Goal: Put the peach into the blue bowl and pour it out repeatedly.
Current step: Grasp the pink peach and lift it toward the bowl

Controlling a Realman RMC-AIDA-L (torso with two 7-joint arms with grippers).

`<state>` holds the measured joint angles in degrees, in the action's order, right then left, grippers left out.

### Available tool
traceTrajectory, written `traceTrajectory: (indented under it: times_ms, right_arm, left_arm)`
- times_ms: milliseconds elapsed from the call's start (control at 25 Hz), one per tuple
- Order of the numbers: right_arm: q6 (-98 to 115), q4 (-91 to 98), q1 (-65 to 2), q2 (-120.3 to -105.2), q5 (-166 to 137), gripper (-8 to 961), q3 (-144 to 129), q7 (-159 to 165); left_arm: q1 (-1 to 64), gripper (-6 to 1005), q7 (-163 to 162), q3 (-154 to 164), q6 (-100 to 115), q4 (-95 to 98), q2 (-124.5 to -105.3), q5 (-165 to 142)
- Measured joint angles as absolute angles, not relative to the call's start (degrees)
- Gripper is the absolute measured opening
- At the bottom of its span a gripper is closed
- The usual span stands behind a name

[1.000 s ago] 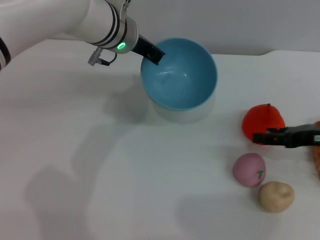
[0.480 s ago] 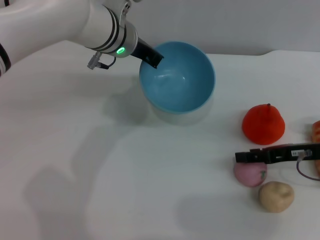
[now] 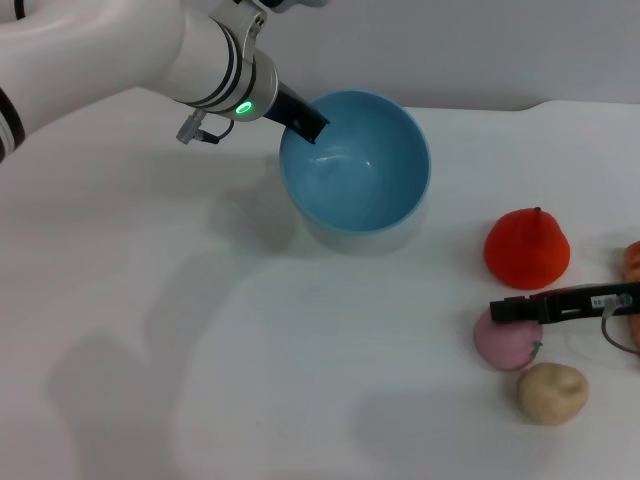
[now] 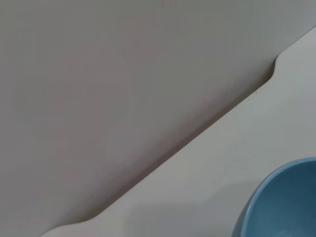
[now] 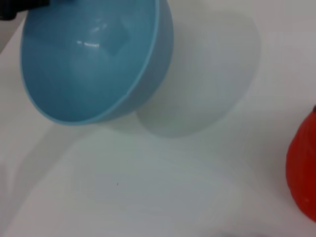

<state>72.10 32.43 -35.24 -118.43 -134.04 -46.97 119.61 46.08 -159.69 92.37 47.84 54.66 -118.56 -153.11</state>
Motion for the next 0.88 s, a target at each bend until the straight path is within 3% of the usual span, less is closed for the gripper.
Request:
traceTrajectory:
  times_ms: [120, 600, 720, 880]
  right_arm:
    - [73.33, 33.73, -35.41, -118.51, -134.0, 240, -47.0, 119.54]
    - [82.21, 45.05, -34.49, -118.55, -129.46, 42, -47.02, 119.76]
    - [82.3, 43.29, -34.83, -118.41, -130.26, -1, -47.03, 119.87]
    - [81.86, 40.78, -34.64, -118.2, -132.46, 61, -46.52, 119.96]
  left_arm:
    - [45.93, 0, -159.7, 92.37, 47.82, 54.66, -118.56, -153.1]
    - [44.99, -1, -159.7, 92.45, 47.8, 54.58, -118.56, -153.0]
    - [44.75, -1, -159.7, 92.45, 47.79, 54.57, -118.56, -152.76]
    - [44.61, 0, -159.61, 92.46, 47.49, 54.57, -118.56, -152.71]
